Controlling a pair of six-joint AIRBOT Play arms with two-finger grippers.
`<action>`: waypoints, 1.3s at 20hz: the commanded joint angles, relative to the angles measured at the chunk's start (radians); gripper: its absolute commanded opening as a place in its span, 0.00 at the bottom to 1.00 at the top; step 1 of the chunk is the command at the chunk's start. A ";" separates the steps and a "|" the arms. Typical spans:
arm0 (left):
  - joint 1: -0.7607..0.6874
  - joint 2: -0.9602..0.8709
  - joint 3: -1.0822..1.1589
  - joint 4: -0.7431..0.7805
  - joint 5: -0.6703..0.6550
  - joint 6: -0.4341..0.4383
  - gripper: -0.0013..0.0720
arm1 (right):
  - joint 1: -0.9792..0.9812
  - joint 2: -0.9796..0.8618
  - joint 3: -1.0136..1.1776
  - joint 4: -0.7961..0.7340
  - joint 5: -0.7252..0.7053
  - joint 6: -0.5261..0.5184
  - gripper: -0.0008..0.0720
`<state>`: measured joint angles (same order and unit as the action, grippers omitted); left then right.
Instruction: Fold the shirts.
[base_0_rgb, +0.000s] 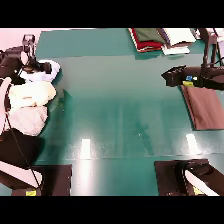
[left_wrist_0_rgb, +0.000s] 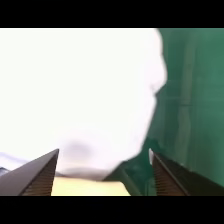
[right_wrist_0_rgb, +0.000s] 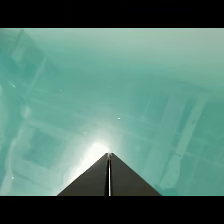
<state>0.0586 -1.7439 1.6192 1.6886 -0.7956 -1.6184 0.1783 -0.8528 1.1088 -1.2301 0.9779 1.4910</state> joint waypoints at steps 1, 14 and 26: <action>0.029 -0.094 0.000 -0.001 0.089 -0.009 0.94 | 0.001 0.001 0.001 0.000 -0.003 0.000 0.03; 0.020 0.050 0.124 0.004 -0.014 -0.004 0.05 | 0.000 0.000 0.077 -0.008 -0.070 0.000 0.03; -0.488 0.626 0.200 -0.034 -0.201 0.084 0.05 | -0.006 0.001 0.488 -0.212 -0.068 0.000 0.03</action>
<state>-0.2691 -1.1656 1.8198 1.6863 -0.9092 -1.5467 0.1726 -0.8524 1.5349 -1.4139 0.9092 1.4906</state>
